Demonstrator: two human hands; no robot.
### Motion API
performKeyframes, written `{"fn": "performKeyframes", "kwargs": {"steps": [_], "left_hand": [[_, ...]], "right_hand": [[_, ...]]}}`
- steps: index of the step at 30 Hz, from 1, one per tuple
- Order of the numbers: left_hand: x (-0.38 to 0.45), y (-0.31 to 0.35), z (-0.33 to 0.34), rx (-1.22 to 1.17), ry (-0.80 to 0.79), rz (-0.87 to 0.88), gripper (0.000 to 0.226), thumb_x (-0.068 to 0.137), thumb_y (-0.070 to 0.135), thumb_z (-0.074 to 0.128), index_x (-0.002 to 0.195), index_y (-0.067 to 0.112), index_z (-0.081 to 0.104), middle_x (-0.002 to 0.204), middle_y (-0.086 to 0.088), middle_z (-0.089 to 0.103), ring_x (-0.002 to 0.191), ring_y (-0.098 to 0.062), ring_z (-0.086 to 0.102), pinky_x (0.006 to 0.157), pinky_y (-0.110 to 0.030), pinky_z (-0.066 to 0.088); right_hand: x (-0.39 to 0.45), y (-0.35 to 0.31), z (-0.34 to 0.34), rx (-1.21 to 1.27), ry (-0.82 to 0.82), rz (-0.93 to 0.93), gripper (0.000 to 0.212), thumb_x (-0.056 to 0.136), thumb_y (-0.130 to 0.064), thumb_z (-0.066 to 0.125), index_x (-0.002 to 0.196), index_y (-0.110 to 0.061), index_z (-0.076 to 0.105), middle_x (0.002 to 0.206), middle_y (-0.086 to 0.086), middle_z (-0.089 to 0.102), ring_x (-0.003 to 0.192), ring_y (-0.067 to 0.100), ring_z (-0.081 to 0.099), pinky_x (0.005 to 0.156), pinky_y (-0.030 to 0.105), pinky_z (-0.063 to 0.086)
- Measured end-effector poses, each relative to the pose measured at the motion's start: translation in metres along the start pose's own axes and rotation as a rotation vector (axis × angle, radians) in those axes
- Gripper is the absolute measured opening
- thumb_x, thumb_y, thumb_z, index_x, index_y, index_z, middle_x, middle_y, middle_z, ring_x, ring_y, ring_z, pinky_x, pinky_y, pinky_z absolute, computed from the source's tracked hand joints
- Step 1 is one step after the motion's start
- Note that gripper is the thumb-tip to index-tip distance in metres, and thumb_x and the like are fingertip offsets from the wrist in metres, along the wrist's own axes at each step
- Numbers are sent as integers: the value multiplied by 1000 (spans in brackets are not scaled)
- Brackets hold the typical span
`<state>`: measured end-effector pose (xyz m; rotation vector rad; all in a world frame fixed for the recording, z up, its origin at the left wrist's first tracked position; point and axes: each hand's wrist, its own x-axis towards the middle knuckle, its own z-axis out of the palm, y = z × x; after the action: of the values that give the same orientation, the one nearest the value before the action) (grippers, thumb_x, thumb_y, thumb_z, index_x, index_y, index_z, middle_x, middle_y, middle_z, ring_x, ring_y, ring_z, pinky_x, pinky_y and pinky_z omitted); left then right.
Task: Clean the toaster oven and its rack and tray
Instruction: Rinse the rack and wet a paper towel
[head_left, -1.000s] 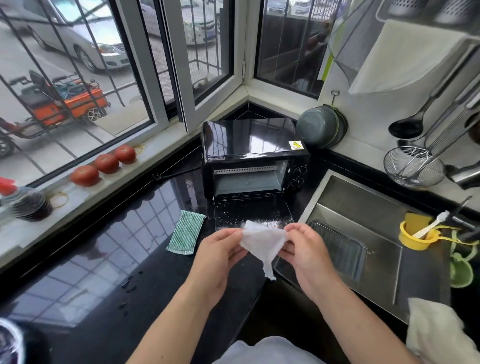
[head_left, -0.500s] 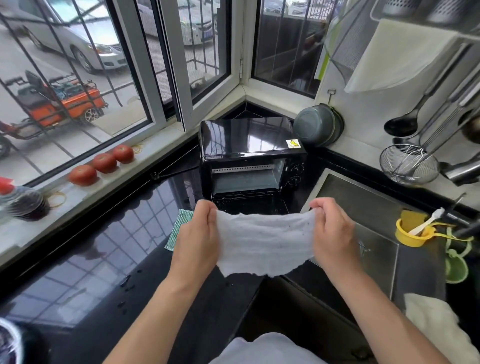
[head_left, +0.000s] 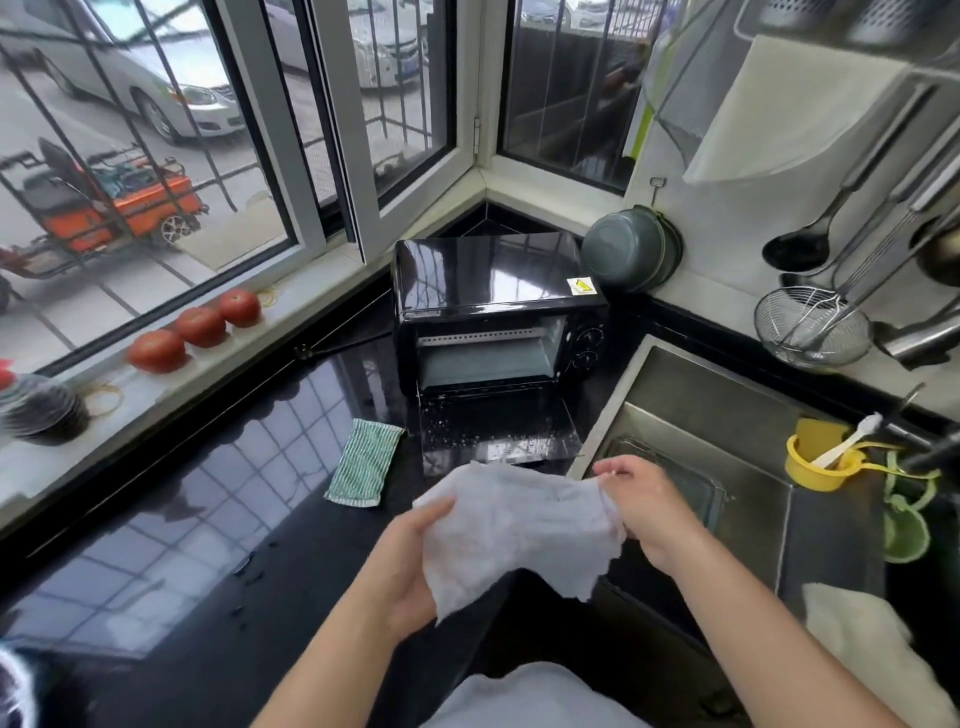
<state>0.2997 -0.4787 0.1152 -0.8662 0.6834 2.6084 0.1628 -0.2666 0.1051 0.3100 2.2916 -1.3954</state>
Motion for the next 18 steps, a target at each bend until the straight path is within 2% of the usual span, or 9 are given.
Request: {"fn": "performKeyframes", "kwargs": {"steps": [2, 3, 5, 7, 9, 10, 12, 14, 18], "left_hand": [[0, 1, -2, 5, 58, 21, 45, 98, 7, 54, 142, -4, 51, 128, -33, 65, 117, -48, 66, 102, -58, 50], [0, 2, -4, -16, 46, 21, 47, 96, 2, 54, 142, -5, 49, 130, -34, 63, 118, -49, 65, 101, -59, 50], [-6, 5, 6, -73, 0, 19, 51, 92, -1, 52, 143, -3, 50, 136, -34, 59, 123, -49, 61, 104, -60, 47], [-11, 8, 18, -154, -64, 11, 52, 90, -2, 47, 142, -2, 52, 137, -34, 58, 118, -50, 62, 101, -61, 49], [-11, 10, 27, -190, -107, -2, 53, 88, -3, 42, 141, -4, 53, 135, -35, 59, 110, -52, 65, 94, -62, 54], [-12, 12, 29, -196, -119, 5, 57, 86, -5, 41, 142, -4, 53, 138, -36, 56, 112, -53, 64, 94, -63, 54], [-12, 19, 22, -200, -132, 23, 70, 78, -8, 43, 148, -4, 48, 149, -34, 47, 129, -53, 54, 107, -63, 46], [-15, 28, 16, -208, -137, 39, 76, 76, -7, 40, 151, -1, 45, 154, -30, 42, 139, -51, 46, 113, -63, 39], [-18, 42, 6, -232, -160, 122, 75, 79, -2, 28, 151, 1, 47, 151, -28, 49, 136, -48, 50, 105, -63, 47]], "right_hand": [[1, 8, 0, 374, -19, 52, 16, 100, -21, 54, 111, -12, 63, 99, 11, 72, 82, 24, 70, 65, 35, 55], [3, 14, 6, 560, -22, 138, 24, 101, -29, 53, 114, -9, 60, 103, 14, 71, 88, 27, 71, 70, 38, 56], [2, 33, 28, 716, -107, 355, 53, 99, -49, 49, 125, -3, 55, 117, 19, 67, 103, 33, 67, 86, 46, 54], [-9, 53, 54, 753, -321, 510, 81, 93, -66, 45, 138, 2, 48, 131, 25, 59, 120, 40, 59, 107, 54, 42], [-21, 61, 69, 903, -614, 504, 94, 89, -73, 43, 147, 1, 39, 148, 25, 43, 136, 43, 43, 118, 54, 26], [-28, 54, 70, 960, -716, 467, 96, 90, -74, 43, 149, 0, 35, 153, 25, 36, 141, 43, 35, 120, 54, 21], [-31, 38, 63, 1052, -831, 376, 97, 89, -75, 44, 150, 0, 34, 156, 25, 30, 143, 44, 31, 120, 55, 19], [-31, 24, 55, 1034, -832, 341, 96, 87, -76, 46, 147, -1, 41, 152, 24, 38, 139, 42, 38, 117, 54, 28], [-29, 25, 64, 854, -760, 447, 93, 86, -80, 39, 139, -5, 55, 142, 22, 52, 131, 38, 50, 109, 50, 41]]}}
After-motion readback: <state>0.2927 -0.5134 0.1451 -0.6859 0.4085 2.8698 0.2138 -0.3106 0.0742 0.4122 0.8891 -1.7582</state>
